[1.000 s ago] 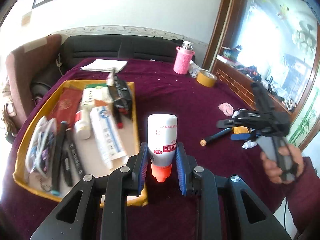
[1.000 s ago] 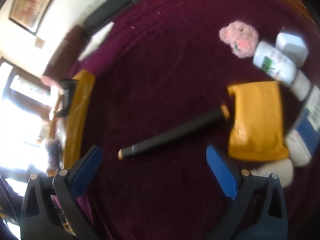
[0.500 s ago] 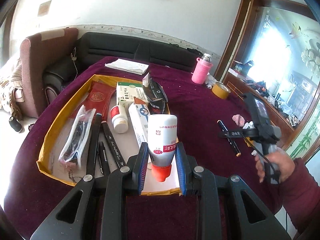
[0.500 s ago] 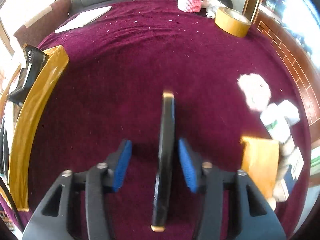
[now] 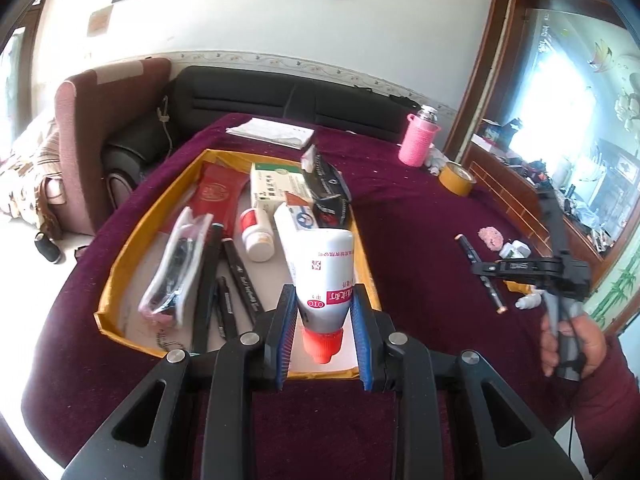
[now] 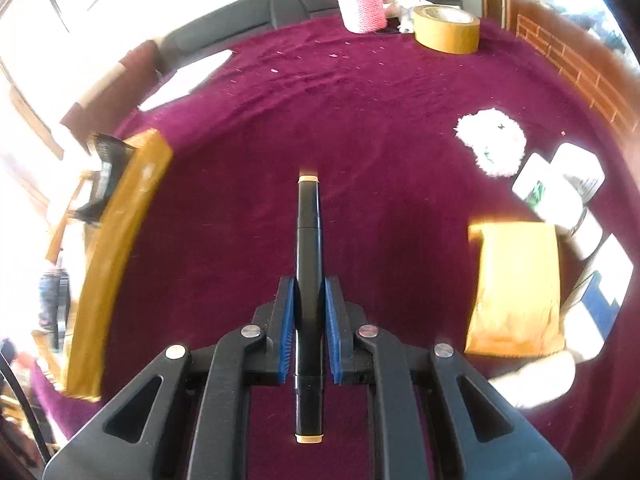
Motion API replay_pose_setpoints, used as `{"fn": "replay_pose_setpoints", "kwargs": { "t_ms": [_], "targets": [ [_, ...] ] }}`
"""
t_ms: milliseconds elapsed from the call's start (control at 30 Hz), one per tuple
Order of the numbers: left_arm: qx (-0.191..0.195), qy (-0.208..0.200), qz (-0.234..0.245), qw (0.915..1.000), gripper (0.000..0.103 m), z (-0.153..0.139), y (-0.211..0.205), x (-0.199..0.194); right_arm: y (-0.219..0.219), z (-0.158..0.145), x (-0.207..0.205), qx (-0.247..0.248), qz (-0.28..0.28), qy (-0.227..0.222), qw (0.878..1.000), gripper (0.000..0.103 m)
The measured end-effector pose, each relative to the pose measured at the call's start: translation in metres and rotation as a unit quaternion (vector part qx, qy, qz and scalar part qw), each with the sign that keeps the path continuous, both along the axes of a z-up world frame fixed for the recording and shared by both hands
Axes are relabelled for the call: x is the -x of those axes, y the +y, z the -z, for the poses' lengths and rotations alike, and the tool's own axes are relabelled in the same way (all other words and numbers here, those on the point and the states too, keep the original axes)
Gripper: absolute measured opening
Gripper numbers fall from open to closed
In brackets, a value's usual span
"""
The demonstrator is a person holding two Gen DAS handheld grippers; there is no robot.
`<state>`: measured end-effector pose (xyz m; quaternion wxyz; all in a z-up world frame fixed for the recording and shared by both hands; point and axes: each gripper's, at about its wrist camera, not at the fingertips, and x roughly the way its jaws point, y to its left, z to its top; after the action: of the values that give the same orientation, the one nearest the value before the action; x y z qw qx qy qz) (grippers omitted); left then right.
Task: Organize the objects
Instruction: 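Carry the bottle and marker to the tray and release them inside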
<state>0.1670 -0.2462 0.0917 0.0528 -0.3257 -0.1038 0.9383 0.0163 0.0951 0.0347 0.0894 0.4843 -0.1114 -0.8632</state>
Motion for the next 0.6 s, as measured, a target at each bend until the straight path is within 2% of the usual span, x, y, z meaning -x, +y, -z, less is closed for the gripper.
{"fn": "replay_pose_setpoints", "kwargs": {
  "t_ms": [133,333,467,600],
  "targets": [
    [0.013,0.003,-0.023,0.9996,0.023,-0.004,-0.010,-0.002,-0.007,-0.020,-0.013,0.041,-0.028,0.018,0.999,0.012],
    [0.034,-0.008,-0.053,0.9980,0.023,-0.005,-0.031,0.006,-0.045,-0.048,-0.020,0.102,-0.093,0.027,0.990,0.012],
    [0.025,-0.029,-0.045,0.9982,0.023,0.001,-0.034,0.021,-0.093,-0.054,-0.018,0.153,-0.155,0.006,0.976,0.013],
    [0.035,-0.044,-0.036,0.9978,0.023,0.015,-0.028,0.037,-0.144,-0.043,-0.012,0.192,-0.197,-0.035,0.961,0.013]
  ]
}}
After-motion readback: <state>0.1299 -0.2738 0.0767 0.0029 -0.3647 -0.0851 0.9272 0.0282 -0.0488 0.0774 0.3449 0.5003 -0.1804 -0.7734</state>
